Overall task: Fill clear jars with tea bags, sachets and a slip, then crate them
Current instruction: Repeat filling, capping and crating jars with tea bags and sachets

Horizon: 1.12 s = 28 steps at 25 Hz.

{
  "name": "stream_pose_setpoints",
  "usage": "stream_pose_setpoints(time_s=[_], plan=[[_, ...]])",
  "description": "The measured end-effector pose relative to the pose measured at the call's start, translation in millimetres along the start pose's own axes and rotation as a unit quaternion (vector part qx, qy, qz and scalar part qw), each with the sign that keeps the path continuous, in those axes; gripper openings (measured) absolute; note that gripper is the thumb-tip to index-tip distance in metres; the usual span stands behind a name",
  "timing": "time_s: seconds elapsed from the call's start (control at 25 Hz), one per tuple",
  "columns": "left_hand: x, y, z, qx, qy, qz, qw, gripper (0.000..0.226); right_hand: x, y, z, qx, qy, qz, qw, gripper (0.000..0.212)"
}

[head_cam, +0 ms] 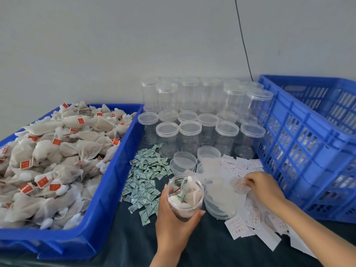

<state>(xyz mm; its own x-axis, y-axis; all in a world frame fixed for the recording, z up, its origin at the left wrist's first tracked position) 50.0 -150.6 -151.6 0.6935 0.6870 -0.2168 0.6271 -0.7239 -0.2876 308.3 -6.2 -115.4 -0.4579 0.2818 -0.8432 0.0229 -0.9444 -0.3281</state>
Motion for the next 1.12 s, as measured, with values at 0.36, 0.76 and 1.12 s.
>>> stream_pose_setpoints(time_s=[0.36, 0.76, 1.12], plan=[[0, 1, -3, 0.009, -0.004, 0.015, 1.000, 0.113, -36, -14, 37, -0.022, -0.001, -0.090, 0.996, 0.016], [0, 0, -3, 0.009, -0.003, 0.015, 1.000, 0.107, -39, 36, 165, -0.125, -0.205, 0.049, 0.969, 0.007], [-5, -3, -21, 0.002, 0.045, 0.001, 0.999, 0.099, -101, 40, 100, -0.093, -0.178, 0.045, 0.978, 0.027]])
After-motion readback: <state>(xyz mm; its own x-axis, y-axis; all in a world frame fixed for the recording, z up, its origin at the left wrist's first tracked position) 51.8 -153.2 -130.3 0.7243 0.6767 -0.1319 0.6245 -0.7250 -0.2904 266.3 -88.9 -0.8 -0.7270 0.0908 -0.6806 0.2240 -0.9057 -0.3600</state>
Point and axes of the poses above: each hand's wrist, its own y-axis away from the middle knuckle, its own x-axis out of the palm, z = x × y, the point moved 6 cm from there along -y, towards the middle knuckle, and after that the axes turned 12 degrees about -z, right-handed, at the moved point
